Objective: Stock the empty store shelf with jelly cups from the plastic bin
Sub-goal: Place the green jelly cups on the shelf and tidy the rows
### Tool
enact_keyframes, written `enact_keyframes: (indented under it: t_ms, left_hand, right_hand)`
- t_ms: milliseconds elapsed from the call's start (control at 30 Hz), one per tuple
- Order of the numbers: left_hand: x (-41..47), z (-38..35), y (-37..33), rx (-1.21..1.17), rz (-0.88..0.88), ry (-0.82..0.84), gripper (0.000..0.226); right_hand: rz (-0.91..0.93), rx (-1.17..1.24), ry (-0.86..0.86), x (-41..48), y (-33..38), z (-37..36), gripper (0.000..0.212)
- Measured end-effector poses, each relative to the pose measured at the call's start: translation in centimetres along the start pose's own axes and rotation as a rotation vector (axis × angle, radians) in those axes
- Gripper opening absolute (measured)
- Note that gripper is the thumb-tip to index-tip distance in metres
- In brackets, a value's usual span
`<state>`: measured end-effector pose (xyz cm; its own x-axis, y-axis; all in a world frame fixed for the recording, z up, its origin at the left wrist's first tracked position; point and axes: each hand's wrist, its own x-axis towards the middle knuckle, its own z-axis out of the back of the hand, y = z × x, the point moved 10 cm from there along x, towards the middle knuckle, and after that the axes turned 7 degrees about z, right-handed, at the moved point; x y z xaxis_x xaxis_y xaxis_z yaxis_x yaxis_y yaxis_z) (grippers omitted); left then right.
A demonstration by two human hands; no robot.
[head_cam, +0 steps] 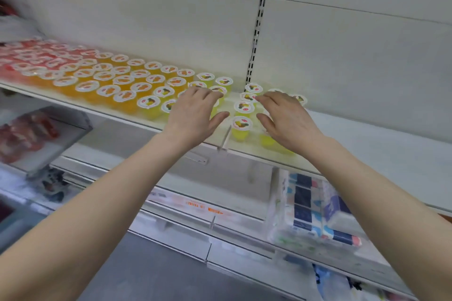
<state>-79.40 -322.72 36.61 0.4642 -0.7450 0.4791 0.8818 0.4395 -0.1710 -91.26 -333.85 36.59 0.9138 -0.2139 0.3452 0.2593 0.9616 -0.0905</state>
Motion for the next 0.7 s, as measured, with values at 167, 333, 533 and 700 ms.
enact_keyframes:
  t_ms: [167, 333, 533, 700]
  left_hand:
    - [-2.8, 3.1, 6.9, 0.030, 0.059, -0.047, 0.048]
    - [-6.4, 6.4, 15.6, 0.071, 0.135, -0.047, 0.048]
    - [-12.1, 10.3, 27.3, 0.147, 0.222, -0.053, 0.049]
    - [-17.6, 13.7, 37.9, 0.207, 0.341, -0.025, 0.051]
  right_hand:
    - [0.094, 0.003, -0.016, 3.7, 7.0, -0.2, 0.046]
    - [0.183, 0.057, -0.020, 7.9, 16.1, -1.4, 0.047]
    - [0.319, 0.105, -0.009, 13.2, 28.9, -4.0, 0.049]
    - [0.431, 0.140, -0.001, 17.9, 40.5, -6.3, 0.050]
